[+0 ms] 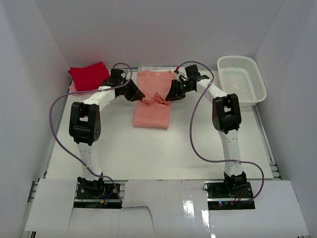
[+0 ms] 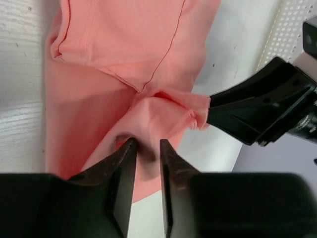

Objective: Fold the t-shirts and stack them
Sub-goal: Fold the folded rectangular tshirt in 1/3 of the way

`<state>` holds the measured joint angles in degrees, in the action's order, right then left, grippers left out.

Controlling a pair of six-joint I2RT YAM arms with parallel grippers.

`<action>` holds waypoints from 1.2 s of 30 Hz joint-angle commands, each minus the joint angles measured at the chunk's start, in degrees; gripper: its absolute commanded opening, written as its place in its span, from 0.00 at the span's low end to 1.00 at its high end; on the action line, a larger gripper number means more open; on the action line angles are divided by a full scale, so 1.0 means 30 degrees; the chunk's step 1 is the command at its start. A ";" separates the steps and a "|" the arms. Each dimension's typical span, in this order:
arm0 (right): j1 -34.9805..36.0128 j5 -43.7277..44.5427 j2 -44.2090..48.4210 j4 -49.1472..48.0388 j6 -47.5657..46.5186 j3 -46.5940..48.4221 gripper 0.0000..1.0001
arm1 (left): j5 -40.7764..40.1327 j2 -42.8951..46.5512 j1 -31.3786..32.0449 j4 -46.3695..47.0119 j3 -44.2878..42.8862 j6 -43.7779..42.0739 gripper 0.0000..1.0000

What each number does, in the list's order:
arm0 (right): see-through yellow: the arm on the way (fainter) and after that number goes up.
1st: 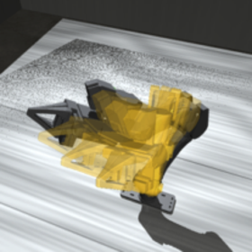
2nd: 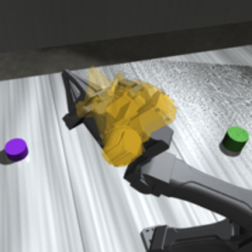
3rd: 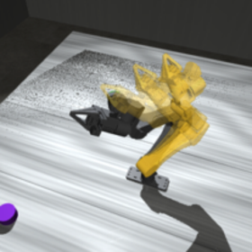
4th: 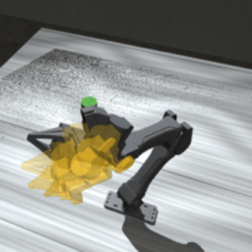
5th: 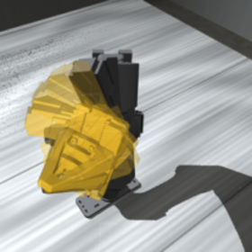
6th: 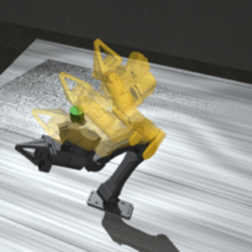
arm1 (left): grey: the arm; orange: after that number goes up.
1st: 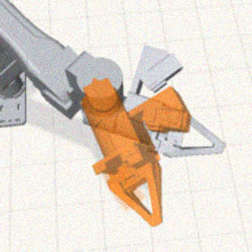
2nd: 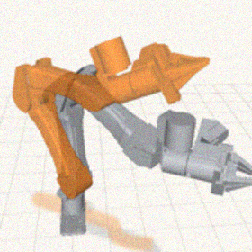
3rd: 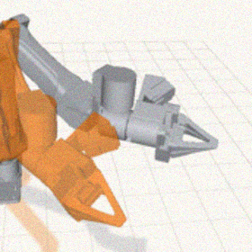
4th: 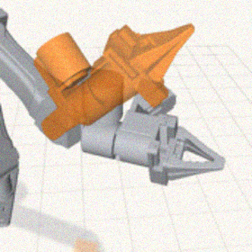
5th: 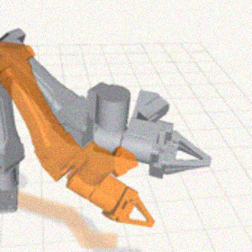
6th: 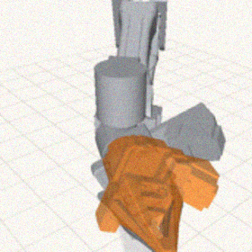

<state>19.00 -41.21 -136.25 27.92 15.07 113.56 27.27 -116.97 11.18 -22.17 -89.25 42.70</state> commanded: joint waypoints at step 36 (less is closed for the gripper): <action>0.2835 -0.4368 0.2382 -1.6954 0.8745 -0.7418 0.08 | 0.4004 0.6443 0.0608 1.0054 1.1002 0.1236 0.47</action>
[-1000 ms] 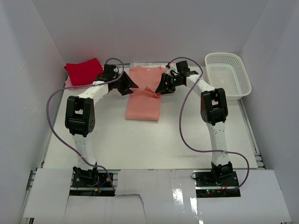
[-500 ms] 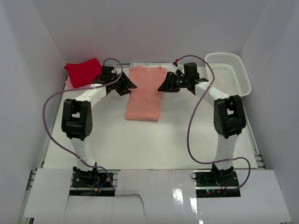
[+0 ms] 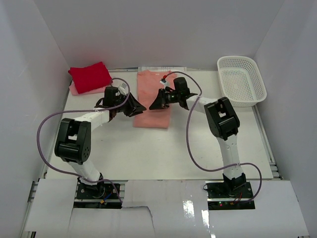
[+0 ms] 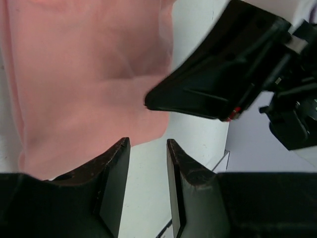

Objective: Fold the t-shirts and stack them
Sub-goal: Fold the folded rectangular tshirt in 1/3 of the way

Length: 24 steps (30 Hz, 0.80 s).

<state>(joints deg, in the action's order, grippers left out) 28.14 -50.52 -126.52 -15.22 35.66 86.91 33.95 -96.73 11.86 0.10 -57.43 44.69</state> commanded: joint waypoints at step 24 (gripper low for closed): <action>-0.0912 0.0376 -0.5579 0.1207 -0.0811 0.6269 0.08 | 0.0079 -0.5462 0.2844 0.2985 -0.0312 -0.0657 0.00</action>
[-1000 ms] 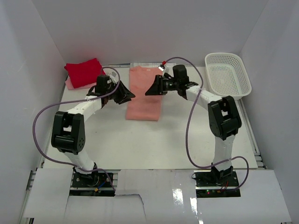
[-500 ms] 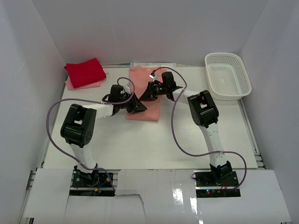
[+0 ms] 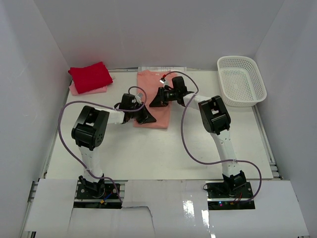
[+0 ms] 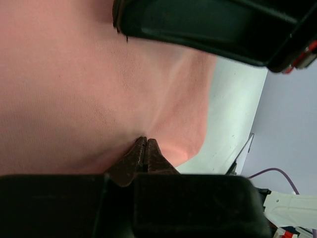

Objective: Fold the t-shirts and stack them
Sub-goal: Fold the folded rectangular tshirt in 1/3 of the way

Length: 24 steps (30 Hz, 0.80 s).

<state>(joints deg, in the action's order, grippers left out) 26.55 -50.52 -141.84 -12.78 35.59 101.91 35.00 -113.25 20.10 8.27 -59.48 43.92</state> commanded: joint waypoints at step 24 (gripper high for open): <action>-0.3223 -0.1029 0.0421 -0.0046 -0.0409 0.6909 0.19 | -0.0066 0.2184 0.0858 0.0143 0.1492 0.0125 0.00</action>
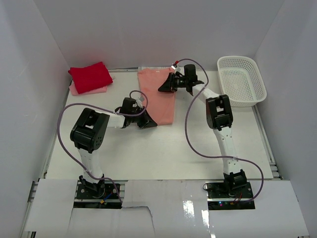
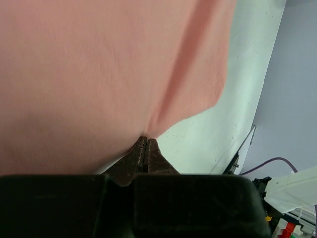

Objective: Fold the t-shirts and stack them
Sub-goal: Fold the folded rectangular tshirt in 1/3 of the way, then grab one side of the 2/3 rectangular tshirt with both arms

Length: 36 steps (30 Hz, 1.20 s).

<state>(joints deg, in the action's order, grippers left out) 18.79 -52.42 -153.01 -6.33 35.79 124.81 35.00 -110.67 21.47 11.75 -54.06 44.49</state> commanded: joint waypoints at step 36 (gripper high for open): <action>0.0124 0.2709 1.7840 0.2113 -0.2266 -2.4435 0.92 | -0.0918 0.7536 -0.4228 -0.8520 -0.0057 -0.2995 0.89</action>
<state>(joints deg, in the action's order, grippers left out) 18.79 -43.64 -98.67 6.66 26.46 52.62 31.05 -88.75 9.58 -13.63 -55.51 36.95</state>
